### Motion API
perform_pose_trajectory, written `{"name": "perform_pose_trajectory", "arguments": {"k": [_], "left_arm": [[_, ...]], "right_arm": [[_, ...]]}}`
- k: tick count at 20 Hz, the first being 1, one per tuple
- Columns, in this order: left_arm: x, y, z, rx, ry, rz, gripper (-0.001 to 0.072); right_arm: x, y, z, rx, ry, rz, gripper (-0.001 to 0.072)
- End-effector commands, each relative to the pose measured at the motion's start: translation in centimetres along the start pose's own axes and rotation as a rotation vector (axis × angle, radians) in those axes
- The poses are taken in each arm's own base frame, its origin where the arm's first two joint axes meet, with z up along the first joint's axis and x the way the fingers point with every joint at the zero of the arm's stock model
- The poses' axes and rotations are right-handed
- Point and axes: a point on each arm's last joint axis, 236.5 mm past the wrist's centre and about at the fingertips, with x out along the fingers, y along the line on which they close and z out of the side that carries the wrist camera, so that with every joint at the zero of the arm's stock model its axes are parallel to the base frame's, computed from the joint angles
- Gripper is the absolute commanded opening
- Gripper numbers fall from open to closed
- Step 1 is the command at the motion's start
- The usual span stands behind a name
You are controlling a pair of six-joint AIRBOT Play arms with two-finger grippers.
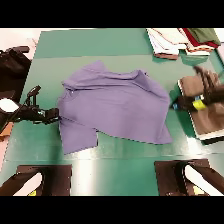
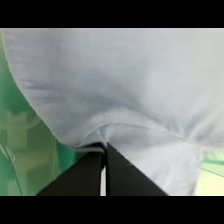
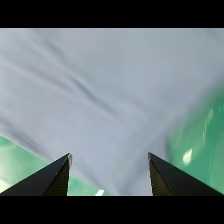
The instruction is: Fold the shirts.
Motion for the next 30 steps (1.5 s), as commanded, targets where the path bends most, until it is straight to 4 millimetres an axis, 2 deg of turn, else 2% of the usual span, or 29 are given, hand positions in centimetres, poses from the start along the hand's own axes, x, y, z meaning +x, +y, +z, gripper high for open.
{"name": "perform_pose_trajectory", "arguments": {"k": [1,3,4,5,6,9,11,13,15,17,18,19,20,21,23,24,25,26,27,28,29,30], "left_arm": [[-0.9,-0.5,0.6,0.033,-0.031,-0.005,0.0022],[-0.9,-0.6,0.6,0.031,-0.033,-0.007,0.0022],[-0.9,-0.6,0.7,0.031,-0.036,-0.007,0.0022],[-0.9,-0.6,0.7,0.030,-0.039,-0.008,0.0022],[-0.9,-0.6,0.7,0.030,-0.038,-0.008,0.0022],[-0.9,-0.8,0.8,0.025,-0.040,-0.017,0.0022],[-0.9,-1.0,0.8,0.020,-0.040,-0.026,0.0022],[-0.9,-1.0,0.7,0.023,-0.037,-0.026,0.0022],[-1.0,-1.0,0.8,0.035,-0.040,-0.024,0.0022],[-2.3,-1.6,1.6,0.061,-0.058,-0.023,0.0021],[-3.9,-2.5,2.8,0.085,-0.107,-0.028,0.0021],[-6.6,-4.0,4.5,0.125,-0.195,-0.040,0.0021],[-10.1,-5.7,6.2,0.167,-0.300,-0.051,0.0021],[-14.5,-7.9,7.9,0.217,-0.425,-0.067,0.0022],[-24.9,-12.7,9.6,0.328,-0.690,-0.105,0.0022],[-30.6,-15.2,9.4,0.385,-0.831,-0.126,0.0022],[-36.0,-17.4,8.6,0.436,-0.963,-0.146,0.0022],[-41.0,-19.3,7.4,0.482,-1.085,-0.165,0.0022],[-45.9,-21.2,5.7,0.529,-1.200,-0.183,0.0022],[-49.7,-22.6,3.9,0.566,-1.294,-0.199,0.0022],[-53.3,-23.7,1.9,0.600,-1.386,-0.215,0.0022],[-56.0,-24.5,0.3,0.625,-1.462,-0.220,0.0022]], "right_arm": [[3.3,-6.2,-8.3,0.274,0.146,-0.026,0.0554],[4.9,-7.1,-10.8,0.355,0.193,-0.001,0.0548],[5.6,-7.3,-11.7,0.379,0.216,0.010,0.0475],[6.3,-7.3,-12.4,0.396,0.243,0.019,0.0445],[7.1,-7.2,-12.9,0.404,0.268,0.029,0.0445],[9.0,-6.5,-13.2,0.362,0.324,0.037,0.0441],[10.5,-5.0,-11.7,0.326,0.293,0.069,0.0422],[11.6,-3.8,-10.6,0.286,0.268,0.081,0.0234],[12.2,-2.9,-10.6,0.230,0.274,0.075,0.0013],[11.5,-1.9,-9.9,0.162,0.233,0.069,0.0015],[10.2,-1.2,-8.6,0.117,0.183,0.068,0.0015],[8.4,-0.4,-6.8,0.072,0.111,0.068,0.0015],[5.6,0.8,-4.4,0.016,0.008,0.066,0.0015],[2.3,2.1,-1.8,-0.044,-0.113,0.059,0.0015],[-6.9,5.8,2.9,-0.180,-0.409,0.038,0.0015],[-12.6,8.1,4.5,-0.250,-0.577,0.024,0.0015],[-18.0,10.4,5.3,-0.308,-0.732,0.015,0.0014],[-23.7,12.8,5.3,-0.367,-0.892,0.008,0.0014],[-28.5,14.8,4.7,-0.413,-1.018,0.003,0.0014],[-32.5,16.5,3.7,-0.457,-1.119,-0.009,0.0014],[-35.5,17.6,2.7,-0.487,-1.185,-0.026,0.0014],[-38.0,18.2,1.7,-0.506,-1.235,-0.059,0.0014]]}}
